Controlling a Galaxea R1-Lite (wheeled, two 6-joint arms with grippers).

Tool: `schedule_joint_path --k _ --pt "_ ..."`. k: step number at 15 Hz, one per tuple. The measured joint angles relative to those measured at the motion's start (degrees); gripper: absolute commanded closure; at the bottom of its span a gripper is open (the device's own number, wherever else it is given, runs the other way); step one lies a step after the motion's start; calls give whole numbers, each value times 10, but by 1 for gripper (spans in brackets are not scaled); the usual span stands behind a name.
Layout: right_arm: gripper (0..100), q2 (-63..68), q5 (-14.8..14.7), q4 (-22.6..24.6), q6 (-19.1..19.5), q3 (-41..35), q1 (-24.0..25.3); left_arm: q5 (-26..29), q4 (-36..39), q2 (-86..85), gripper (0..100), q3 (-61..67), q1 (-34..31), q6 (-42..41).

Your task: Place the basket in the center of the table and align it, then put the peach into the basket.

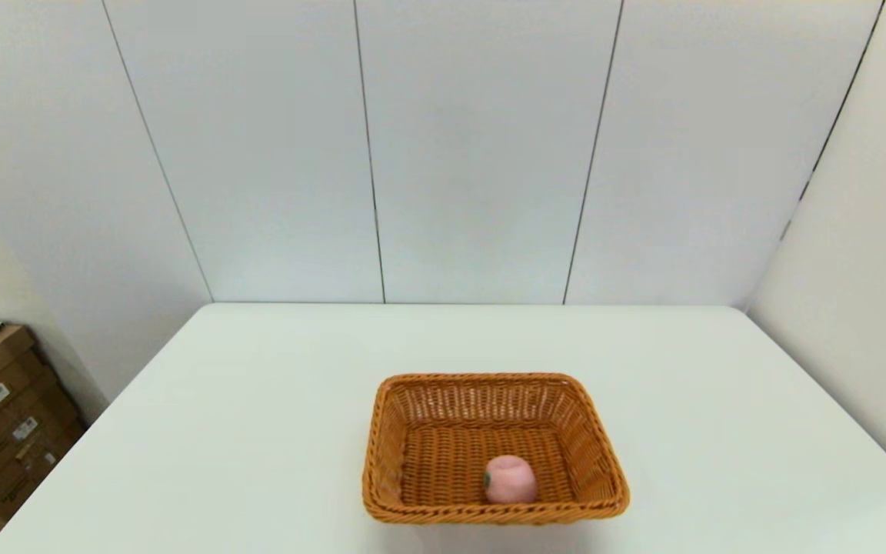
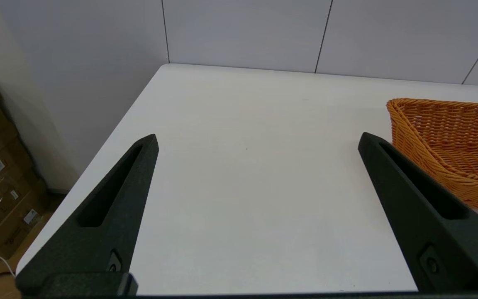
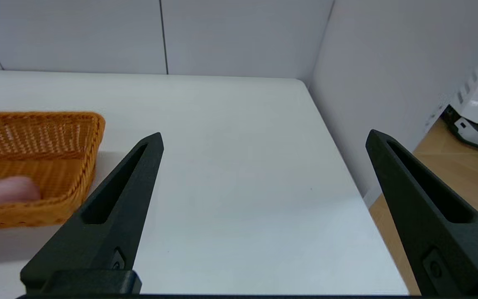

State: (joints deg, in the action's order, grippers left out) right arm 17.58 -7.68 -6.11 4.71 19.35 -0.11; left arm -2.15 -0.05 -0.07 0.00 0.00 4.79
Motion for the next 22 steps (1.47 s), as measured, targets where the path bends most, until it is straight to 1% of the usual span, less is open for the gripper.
schedule_joint_path --k 3,4,6,7,11,22 --pt "0 -69 43 1 0 -57 -1 0 0 0 0 0 0 0" --pt "0 -92 51 1 0 -79 0 0 0 0 0 0 0 0" --pt "0 -136 58 5 -2 -128 1 0 0 0 0 0 0 0" --pt "0 -149 63 9 -8 -145 1 0 0 0 0 0 0 0" --pt "0 -173 73 10 -12 -172 2 0 0 0 0 0 0 0" --pt "0 -177 70 10 -41 -174 2 1 0 0 0 0 0 -2"
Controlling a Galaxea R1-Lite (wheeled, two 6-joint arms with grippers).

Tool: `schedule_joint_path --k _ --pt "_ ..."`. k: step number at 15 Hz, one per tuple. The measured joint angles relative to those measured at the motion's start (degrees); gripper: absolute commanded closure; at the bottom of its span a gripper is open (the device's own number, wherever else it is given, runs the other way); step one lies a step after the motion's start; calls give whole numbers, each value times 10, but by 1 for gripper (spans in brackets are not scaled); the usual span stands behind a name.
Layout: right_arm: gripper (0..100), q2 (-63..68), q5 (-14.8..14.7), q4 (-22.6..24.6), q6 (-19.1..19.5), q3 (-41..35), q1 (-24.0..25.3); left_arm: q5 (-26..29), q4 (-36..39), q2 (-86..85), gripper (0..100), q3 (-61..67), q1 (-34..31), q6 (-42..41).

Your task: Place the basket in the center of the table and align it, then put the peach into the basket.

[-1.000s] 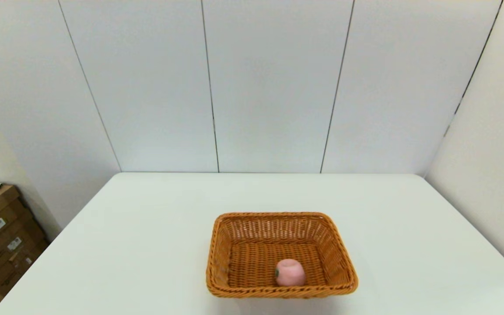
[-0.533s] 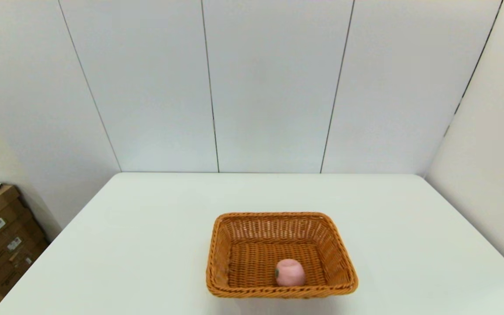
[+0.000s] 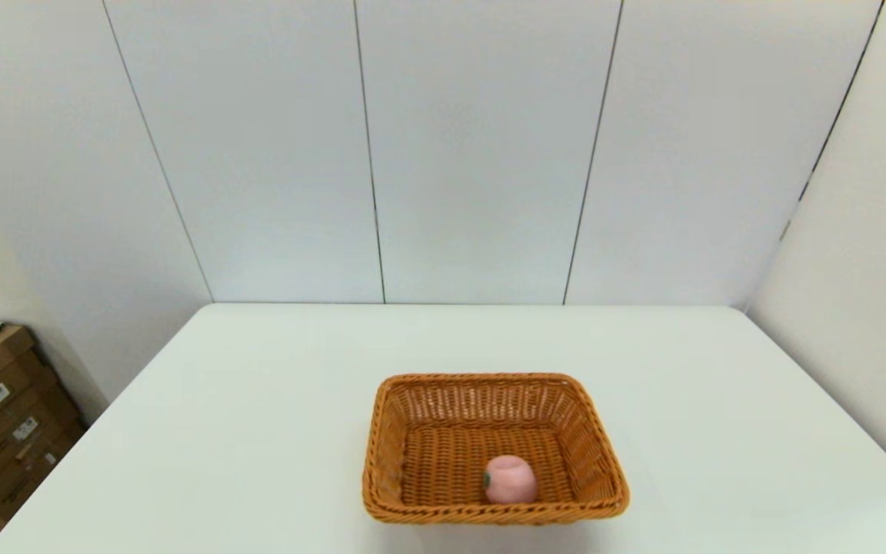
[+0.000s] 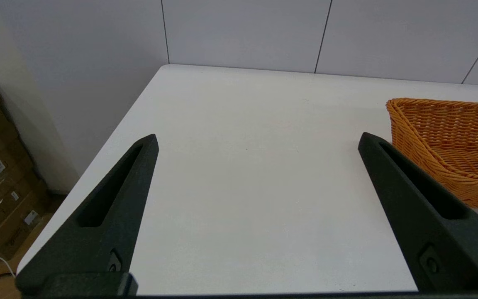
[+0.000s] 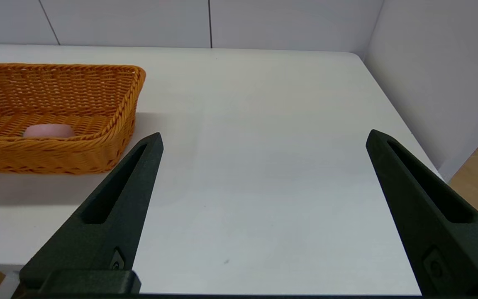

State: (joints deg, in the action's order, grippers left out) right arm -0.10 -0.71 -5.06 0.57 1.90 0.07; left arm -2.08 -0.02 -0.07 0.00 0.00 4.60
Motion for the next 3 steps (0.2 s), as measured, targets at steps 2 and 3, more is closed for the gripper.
schedule_joint_path --k 2,3 --pt "0 0 0 0 -5 0 0 0 0 0 0 0 0 0" --pt "0 0 0 0 -6 0 0 0 0 0 0 0 0 0"
